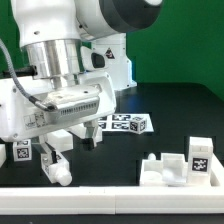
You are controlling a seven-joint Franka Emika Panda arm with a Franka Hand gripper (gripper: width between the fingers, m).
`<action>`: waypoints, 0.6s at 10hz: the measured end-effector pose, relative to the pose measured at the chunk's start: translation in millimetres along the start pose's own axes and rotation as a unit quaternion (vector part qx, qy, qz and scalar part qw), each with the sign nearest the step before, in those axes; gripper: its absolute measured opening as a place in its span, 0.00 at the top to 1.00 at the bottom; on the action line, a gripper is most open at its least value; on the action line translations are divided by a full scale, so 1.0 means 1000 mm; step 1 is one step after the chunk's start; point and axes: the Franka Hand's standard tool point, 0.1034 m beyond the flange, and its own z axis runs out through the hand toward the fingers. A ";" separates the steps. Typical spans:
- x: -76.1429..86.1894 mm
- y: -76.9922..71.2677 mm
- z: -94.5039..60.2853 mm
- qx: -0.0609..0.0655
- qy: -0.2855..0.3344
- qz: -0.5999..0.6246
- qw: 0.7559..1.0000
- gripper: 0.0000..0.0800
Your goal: Assemble chair
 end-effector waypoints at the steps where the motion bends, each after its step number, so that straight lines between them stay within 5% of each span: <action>1: 0.000 0.001 0.001 0.000 0.000 0.036 0.999 0.19; 3: 0.004 0.000 0.002 0.000 0.001 0.032 0.999 0.19; 6: 0.050 -0.004 0.024 -0.001 0.018 0.041 0.999 0.19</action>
Offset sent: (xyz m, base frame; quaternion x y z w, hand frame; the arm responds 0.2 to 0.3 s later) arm -0.0187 -0.0413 -0.0357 0.0012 -0.0208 0.0423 0.9989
